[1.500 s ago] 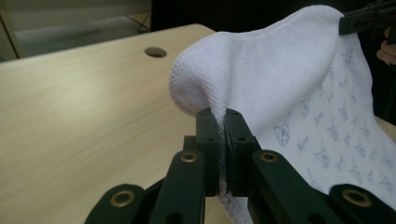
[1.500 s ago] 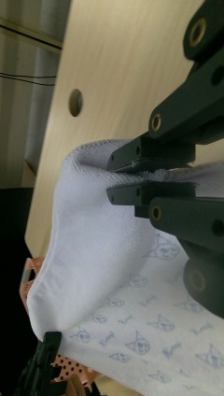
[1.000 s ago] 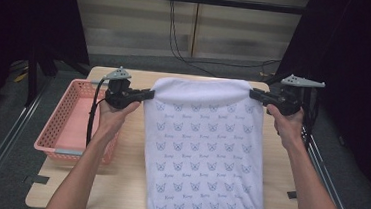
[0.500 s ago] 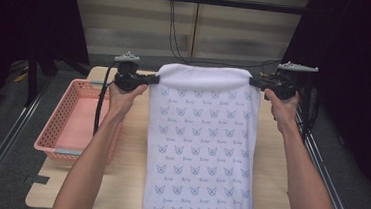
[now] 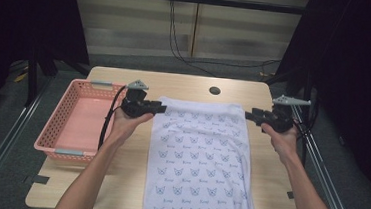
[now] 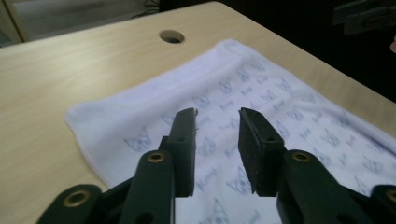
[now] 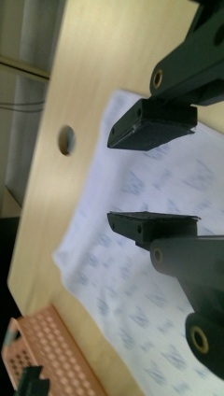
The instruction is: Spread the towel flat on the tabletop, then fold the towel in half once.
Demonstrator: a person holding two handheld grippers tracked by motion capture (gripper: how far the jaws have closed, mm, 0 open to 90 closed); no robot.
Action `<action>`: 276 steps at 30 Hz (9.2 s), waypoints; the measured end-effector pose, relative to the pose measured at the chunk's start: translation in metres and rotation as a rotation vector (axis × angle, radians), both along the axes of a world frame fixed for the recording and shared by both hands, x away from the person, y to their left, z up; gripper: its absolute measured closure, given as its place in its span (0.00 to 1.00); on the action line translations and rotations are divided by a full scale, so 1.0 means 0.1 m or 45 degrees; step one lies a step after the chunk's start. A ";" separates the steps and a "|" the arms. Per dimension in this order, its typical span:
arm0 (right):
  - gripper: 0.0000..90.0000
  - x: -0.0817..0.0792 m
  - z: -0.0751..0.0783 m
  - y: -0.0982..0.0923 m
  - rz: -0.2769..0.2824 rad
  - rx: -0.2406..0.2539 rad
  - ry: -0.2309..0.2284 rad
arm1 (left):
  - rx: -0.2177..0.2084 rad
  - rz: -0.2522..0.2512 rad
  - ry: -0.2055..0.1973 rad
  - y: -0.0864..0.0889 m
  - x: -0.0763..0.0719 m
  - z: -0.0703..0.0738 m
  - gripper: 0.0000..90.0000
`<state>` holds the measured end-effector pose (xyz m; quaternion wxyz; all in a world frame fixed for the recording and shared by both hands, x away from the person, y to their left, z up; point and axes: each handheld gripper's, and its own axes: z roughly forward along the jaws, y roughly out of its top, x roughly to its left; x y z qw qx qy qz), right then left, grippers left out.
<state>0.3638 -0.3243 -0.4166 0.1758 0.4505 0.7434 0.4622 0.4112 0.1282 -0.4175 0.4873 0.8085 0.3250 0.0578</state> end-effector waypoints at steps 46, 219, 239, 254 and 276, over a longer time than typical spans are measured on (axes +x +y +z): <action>0.63 -1.66 -0.62 -0.22 0.005 -0.118 0.269 | 0.277 -0.374 0.251 0.14 -1.64 -0.76 1.00; 0.96 -1.01 -0.78 -0.10 0.040 -0.161 0.373 | 0.199 -0.024 0.220 -0.26 -0.55 -0.83 0.96; 0.96 -0.22 -0.84 0.04 0.014 -0.133 0.331 | 0.275 0.137 0.206 -0.17 0.04 -0.81 0.96; 0.96 0.35 -0.87 0.16 -0.037 -0.128 0.309 | 0.273 0.253 0.168 -0.15 0.45 -0.84 0.97; 0.96 0.76 -0.78 0.06 -0.075 -0.099 0.311 | 0.220 0.261 0.186 -0.25 0.84 -0.76 0.97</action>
